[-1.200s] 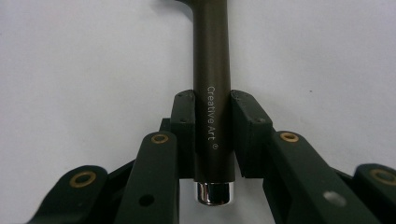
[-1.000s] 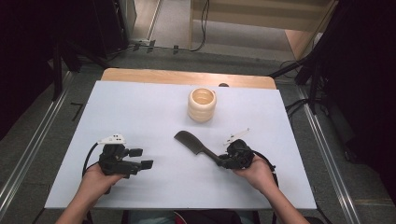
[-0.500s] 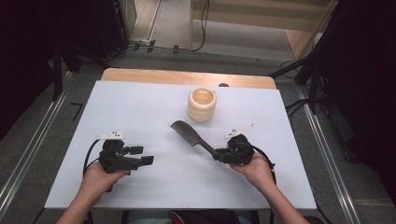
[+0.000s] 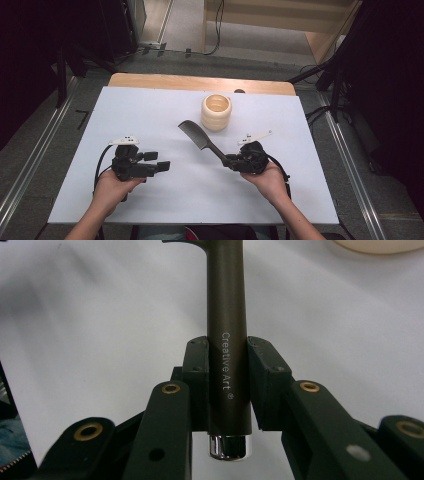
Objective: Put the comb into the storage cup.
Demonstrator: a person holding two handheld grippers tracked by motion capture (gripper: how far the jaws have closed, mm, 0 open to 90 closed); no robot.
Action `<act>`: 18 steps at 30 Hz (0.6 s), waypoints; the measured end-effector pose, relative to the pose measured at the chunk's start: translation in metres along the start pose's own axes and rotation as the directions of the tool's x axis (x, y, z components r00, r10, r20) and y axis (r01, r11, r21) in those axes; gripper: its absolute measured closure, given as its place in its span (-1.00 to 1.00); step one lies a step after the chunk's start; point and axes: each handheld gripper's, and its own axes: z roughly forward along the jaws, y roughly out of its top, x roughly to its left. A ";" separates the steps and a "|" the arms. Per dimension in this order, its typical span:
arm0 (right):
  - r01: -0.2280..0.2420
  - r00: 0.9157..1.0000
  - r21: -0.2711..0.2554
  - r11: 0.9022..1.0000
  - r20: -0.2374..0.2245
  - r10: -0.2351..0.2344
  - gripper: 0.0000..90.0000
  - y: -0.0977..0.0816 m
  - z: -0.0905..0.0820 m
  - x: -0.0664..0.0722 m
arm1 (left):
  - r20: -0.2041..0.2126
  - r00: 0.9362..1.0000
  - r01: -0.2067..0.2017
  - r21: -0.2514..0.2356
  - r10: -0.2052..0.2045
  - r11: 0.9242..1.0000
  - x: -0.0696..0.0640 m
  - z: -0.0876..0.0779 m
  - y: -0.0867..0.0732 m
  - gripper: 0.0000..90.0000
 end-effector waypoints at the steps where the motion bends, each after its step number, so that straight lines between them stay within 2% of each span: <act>1: -0.003 1.000 -0.008 1.000 0.004 0.003 0.57 0.001 0.000 0.001 | -0.007 1.000 0.000 -0.002 0.000 1.000 -0.001 0.001 0.001 -0.47; 8: -0.012 1.000 -0.065 0.998 0.008 0.012 0.57 0.006 0.000 0.007 | -0.010 1.000 -0.001 -0.026 0.001 1.000 -0.007 0.006 0.011 -0.47; 18: 0.000 0.998 -0.156 0.988 0.065 0.010 0.57 0.013 -0.001 0.019 | -0.037 0.999 -0.005 -0.046 0.003 0.999 -0.016 0.018 0.024 -0.47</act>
